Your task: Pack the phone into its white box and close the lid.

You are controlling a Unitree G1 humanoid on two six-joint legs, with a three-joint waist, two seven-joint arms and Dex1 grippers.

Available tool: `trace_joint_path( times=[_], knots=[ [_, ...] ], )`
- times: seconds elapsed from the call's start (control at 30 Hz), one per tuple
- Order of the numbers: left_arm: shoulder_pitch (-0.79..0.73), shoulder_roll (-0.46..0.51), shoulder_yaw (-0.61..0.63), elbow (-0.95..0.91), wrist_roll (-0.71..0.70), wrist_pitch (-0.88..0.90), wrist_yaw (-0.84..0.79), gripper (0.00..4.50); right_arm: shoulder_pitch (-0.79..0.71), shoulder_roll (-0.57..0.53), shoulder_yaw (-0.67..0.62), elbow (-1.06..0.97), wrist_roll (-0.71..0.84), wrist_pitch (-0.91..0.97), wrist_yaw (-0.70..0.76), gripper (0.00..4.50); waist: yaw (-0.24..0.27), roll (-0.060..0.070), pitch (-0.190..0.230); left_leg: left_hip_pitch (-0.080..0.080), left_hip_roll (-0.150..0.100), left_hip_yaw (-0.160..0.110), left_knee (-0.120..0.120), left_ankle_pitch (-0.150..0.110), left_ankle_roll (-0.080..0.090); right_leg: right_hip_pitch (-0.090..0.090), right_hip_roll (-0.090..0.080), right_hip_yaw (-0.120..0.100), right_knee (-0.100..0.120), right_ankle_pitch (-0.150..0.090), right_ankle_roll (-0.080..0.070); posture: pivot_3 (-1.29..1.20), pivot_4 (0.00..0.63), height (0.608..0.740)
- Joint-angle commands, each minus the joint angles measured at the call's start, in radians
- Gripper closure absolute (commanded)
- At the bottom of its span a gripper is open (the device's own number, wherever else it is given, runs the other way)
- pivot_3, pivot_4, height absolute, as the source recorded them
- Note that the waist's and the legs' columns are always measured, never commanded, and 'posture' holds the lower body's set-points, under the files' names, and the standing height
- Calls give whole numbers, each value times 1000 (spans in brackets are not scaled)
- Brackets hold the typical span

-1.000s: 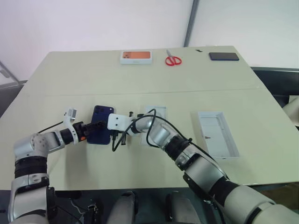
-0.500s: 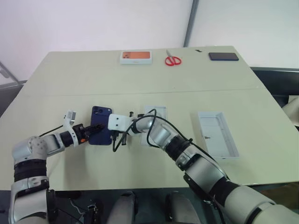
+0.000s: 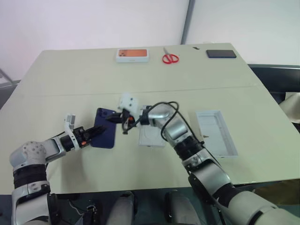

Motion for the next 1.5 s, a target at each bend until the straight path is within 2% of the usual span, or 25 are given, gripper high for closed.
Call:
trace_joint_path(
  times=[0.03,0.13,0.23,0.43,0.53,0.57,0.6,0.73,0.97,1.13,1.37,1.5],
  knots=[
    [2,-3,87,-46,-79,-9,-5,3748,21,-47,-44,-125,99,101,43,3546,0,0,0,-1,0,0,0,0,0,-1,0,0,0,0,0,0,150,740],
    [14,-9,91,-54,-82,-18,13,3748,67,-126,0,-196,73,100,54,2072,1,0,0,-2,0,1,0,0,0,-2,-1,0,-1,0,0,0,150,740],
    [67,2,12,-83,-28,-50,1,3748,103,-175,32,-224,47,94,35,544,-1,0,0,-2,-1,2,0,0,0,-2,-1,0,-1,0,0,0,150,740],
    [65,3,-93,-66,22,-95,-14,3748,98,-179,42,-249,54,99,0,544,1,0,0,-2,0,3,0,0,0,-3,0,1,-1,0,0,0,150,740],
    [27,-7,-88,-16,14,-87,-1,3748,93,-182,48,-244,48,93,-10,544,12,0,0,-2,0,2,1,0,0,-1,-1,1,-1,0,0,0,150,740],
    [18,-6,-84,-4,4,-76,-12,4263,93,-185,52,-243,45,89,-11,477,18,0,0,-2,-1,2,2,0,0,-1,-1,0,-1,0,0,0,150,740],
    [17,0,-92,-3,5,-74,-20,4478,95,-188,49,-246,49,93,-11,477,22,0,0,-2,-1,2,2,0,0,-1,-1,0,-1,0,0,0,150,740],
    [23,16,-109,9,9,-71,-43,4478,109,-214,47,-254,51,88,-5,477,23,0,0,-2,-1,3,2,0,0,-1,-1,0,-2,0,0,0,150,740],
    [13,14,-63,35,-30,-37,-35,4478,116,-250,49,-256,51,79,-5,477,19,0,0,-2,0,3,2,0,0,-1,0,0,-2,0,0,0,150,740],
    [-26,-3,61,43,-132,55,21,4478,140,-295,35,-293,85,102,38,477,19,-1,0,-3,0,3,2,0,0,-2,0,0,-2,0,0,0,150,740],
    [-8,-49,166,-28,-236,142,90,4478,207,-382,57,-376,119,148,107,477,23,-4,2,-4,0,2,3,0,1,-2,0,0,-2,0,0,0,150,740],
    [16,-70,200,-75,-273,122,113,4478,250,-450,92,-431,99,152,144,477,22,-4,2,-4,0,3,3,0,0,-2,0,0,-2,0,0,0,150,740]
  ],
)
